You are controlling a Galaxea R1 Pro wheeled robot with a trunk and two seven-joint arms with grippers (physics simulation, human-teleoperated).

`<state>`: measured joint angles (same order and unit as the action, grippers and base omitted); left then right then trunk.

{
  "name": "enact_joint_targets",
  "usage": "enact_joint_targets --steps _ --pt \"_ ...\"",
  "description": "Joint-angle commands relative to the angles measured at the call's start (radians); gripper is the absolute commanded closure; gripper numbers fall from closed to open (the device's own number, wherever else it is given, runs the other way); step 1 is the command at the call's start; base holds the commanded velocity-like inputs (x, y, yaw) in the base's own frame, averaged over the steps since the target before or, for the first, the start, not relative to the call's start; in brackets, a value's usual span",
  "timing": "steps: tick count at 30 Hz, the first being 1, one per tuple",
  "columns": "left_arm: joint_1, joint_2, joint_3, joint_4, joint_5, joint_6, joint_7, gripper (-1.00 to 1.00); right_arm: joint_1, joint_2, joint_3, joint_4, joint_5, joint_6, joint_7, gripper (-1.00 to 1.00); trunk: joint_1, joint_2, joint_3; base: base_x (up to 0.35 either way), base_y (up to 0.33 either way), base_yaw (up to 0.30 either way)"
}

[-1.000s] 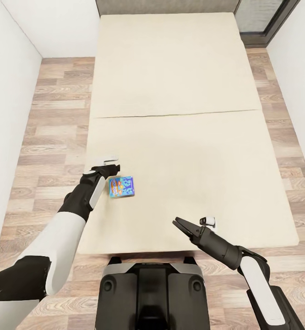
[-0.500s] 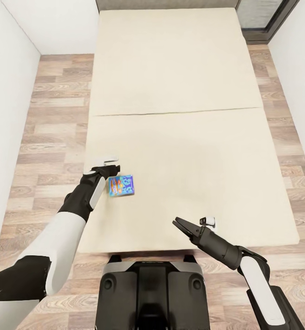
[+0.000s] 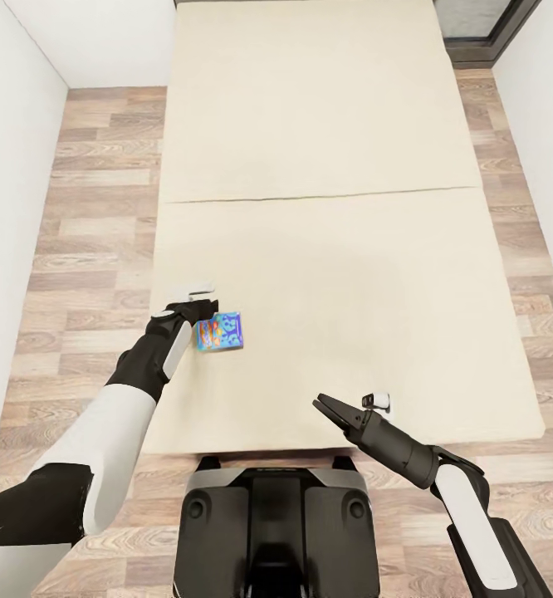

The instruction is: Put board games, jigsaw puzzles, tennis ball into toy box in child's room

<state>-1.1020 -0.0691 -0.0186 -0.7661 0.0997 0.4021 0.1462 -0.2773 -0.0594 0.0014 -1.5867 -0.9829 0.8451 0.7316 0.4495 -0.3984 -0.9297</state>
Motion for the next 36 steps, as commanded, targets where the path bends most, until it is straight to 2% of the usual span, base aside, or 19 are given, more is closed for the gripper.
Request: enact_joint_targets --steps 1,15,25,36 --pt "0.000 0.000 -0.002 -0.001 0.011 0.004 0.007 -1.00 0.000 0.000 0.000 0.000 -0.003 0.004 0.000 -1.00 0.001 -0.002 -0.003 0.000 0.000 0.000" --pt "0.000 -0.008 -0.003 -0.002 0.009 0.005 0.007 -1.00 0.000 0.000 0.000 -0.001 -0.003 0.003 0.001 -1.00 0.001 -0.002 -0.013 0.000 0.000 0.000" --pt "0.000 -0.031 -0.003 -0.001 0.013 0.014 0.006 -1.00 0.000 0.000 0.000 0.000 -0.003 0.003 0.000 -1.00 0.001 -0.002 -0.014 0.000 0.000 0.000" --pt "-0.001 -0.041 -0.001 -0.002 0.015 0.039 0.001 -1.00 0.000 0.000 0.001 0.001 -0.003 0.003 0.000 -1.00 0.001 -0.002 -0.014 0.000 0.000 0.000"
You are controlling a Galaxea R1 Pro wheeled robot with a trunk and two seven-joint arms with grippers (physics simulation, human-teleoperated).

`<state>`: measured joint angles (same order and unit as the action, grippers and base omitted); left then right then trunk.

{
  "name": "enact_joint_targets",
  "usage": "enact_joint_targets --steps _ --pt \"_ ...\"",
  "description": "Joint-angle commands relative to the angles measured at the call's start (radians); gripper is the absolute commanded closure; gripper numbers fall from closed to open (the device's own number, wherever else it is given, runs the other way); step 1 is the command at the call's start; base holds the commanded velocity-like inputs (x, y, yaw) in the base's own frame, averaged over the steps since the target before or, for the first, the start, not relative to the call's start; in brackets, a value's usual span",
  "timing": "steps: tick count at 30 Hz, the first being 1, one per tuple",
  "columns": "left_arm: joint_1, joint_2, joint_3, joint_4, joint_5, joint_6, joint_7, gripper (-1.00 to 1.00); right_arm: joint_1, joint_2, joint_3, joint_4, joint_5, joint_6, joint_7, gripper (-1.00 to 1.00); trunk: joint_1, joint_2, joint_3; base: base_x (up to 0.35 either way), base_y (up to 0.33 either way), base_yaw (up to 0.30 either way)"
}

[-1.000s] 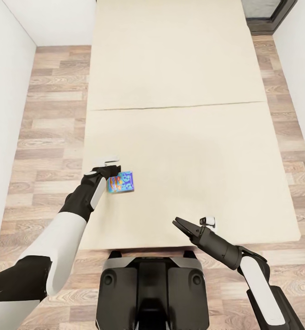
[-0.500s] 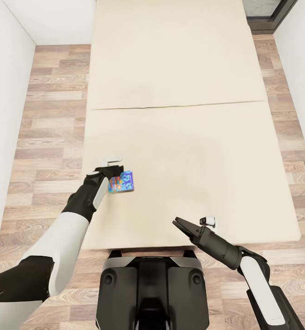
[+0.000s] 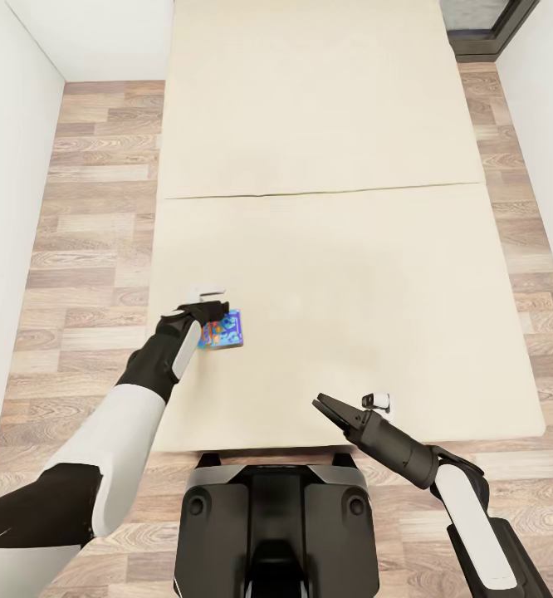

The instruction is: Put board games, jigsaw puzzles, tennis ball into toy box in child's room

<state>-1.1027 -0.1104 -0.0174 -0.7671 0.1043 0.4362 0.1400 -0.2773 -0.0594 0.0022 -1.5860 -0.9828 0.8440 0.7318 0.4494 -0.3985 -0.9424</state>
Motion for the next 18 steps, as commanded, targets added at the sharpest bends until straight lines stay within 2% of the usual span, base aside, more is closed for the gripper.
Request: enact_joint_targets --steps 1,11,18 --pt "0.000 0.000 -0.001 -0.001 0.011 0.008 0.007 -1.00 0.000 0.000 0.000 0.000 -0.004 0.004 0.000 -1.00 0.001 -0.002 -0.001 0.000 0.000 0.000" --pt "-0.029 -0.006 0.005 0.003 0.026 0.037 0.005 -1.00 0.000 0.000 0.000 0.000 -0.004 0.004 0.000 -1.00 0.001 -0.002 -0.001 0.000 0.000 0.000" --pt "-0.041 -0.006 0.008 0.062 0.035 0.034 0.003 -1.00 0.000 0.000 0.000 -0.001 -0.003 0.004 0.000 -1.00 0.001 -0.002 -0.001 0.000 0.000 0.000"
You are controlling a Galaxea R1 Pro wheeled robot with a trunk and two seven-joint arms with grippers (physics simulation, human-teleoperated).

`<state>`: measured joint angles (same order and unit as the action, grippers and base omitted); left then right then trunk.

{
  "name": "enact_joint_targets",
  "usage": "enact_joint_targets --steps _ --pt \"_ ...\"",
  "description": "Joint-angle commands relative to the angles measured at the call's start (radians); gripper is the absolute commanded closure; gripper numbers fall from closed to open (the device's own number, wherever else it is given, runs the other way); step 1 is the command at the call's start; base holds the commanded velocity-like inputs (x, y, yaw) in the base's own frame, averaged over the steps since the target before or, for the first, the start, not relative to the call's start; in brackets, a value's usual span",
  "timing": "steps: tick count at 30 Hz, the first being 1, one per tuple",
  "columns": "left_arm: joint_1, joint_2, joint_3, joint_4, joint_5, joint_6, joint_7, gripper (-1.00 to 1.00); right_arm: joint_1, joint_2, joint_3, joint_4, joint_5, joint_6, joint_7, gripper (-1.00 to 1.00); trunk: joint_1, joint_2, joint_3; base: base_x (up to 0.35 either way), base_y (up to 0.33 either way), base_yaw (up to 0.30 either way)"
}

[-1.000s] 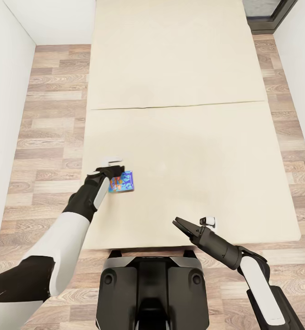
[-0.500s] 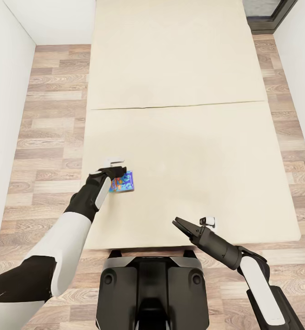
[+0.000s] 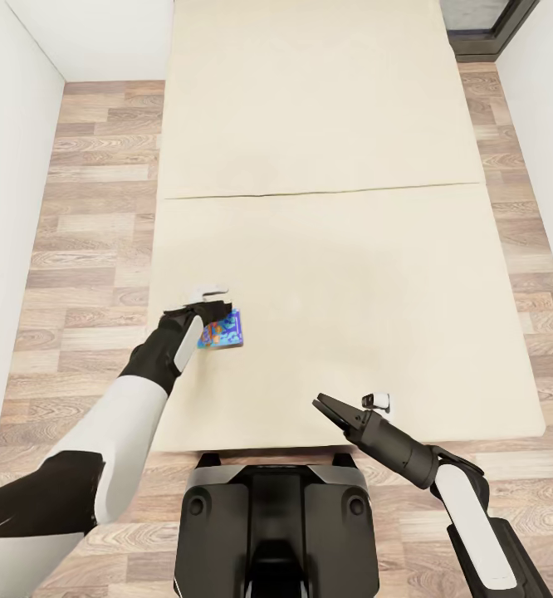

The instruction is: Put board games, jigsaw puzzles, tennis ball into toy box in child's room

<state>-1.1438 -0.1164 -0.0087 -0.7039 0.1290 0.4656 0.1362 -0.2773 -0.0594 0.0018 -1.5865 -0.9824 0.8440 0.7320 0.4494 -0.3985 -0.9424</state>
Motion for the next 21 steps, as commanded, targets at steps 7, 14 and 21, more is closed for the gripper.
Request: enact_joint_targets --steps 7,14,21 --pt "-0.010 0.000 -0.001 0.024 0.026 0.002 0.007 -1.00 0.000 0.000 0.000 0.000 -0.003 0.004 0.000 -1.00 0.001 -0.002 -0.001 0.000 0.000 0.000" --pt "-0.018 0.000 0.000 0.031 0.032 0.003 0.007 -1.00 0.000 0.000 0.000 0.000 -0.004 0.003 0.000 -1.00 0.001 -0.002 -0.001 0.000 0.000 0.000" --pt "-0.020 -0.001 0.000 0.035 0.032 0.002 0.007 -1.00 0.000 0.000 0.000 0.000 -0.004 0.004 0.000 -1.00 0.001 -0.002 -0.001 0.000 0.000 0.000"
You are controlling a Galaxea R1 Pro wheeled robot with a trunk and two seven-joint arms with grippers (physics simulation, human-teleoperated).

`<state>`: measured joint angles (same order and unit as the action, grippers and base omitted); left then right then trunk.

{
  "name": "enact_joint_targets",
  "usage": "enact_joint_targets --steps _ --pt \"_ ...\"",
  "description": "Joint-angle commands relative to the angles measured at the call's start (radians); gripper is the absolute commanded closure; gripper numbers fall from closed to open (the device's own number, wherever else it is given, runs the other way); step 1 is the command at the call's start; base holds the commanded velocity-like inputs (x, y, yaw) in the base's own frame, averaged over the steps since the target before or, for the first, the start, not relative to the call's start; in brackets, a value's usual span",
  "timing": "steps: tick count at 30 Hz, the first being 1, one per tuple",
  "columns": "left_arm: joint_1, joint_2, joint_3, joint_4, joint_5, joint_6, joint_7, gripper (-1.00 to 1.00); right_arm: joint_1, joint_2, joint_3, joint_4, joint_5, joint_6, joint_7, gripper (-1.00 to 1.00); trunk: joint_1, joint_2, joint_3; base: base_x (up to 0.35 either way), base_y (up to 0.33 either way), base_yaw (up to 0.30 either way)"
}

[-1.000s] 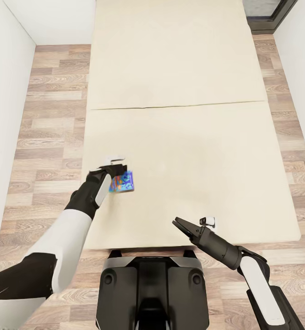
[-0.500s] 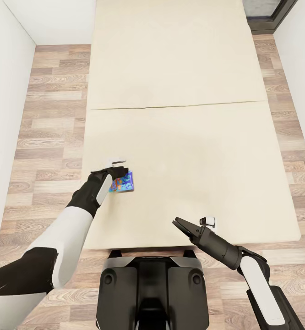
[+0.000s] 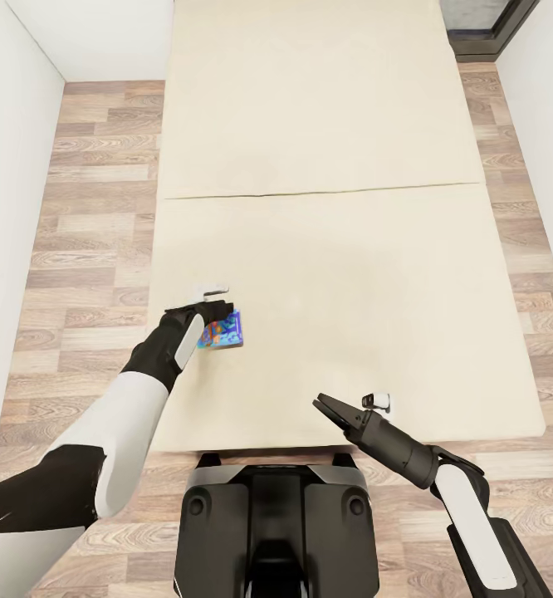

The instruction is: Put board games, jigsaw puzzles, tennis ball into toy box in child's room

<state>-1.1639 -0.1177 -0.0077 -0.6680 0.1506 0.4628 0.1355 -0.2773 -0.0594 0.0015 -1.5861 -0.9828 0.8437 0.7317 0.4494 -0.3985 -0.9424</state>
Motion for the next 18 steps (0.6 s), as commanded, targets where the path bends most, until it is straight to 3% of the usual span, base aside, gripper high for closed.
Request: enact_joint_targets --steps 1,18 --pt "0.000 0.000 -0.001 -0.001 0.011 0.004 0.007 -1.00 0.000 0.000 0.000 0.000 -0.003 0.004 0.000 -1.00 0.001 -0.001 -0.001 0.000 0.000 0.000" --pt "-0.004 0.001 -0.002 -0.001 0.009 0.002 0.009 -1.00 0.000 0.000 0.002 0.000 -0.003 0.004 0.000 -1.00 0.001 -0.001 -0.001 0.000 0.000 0.000"
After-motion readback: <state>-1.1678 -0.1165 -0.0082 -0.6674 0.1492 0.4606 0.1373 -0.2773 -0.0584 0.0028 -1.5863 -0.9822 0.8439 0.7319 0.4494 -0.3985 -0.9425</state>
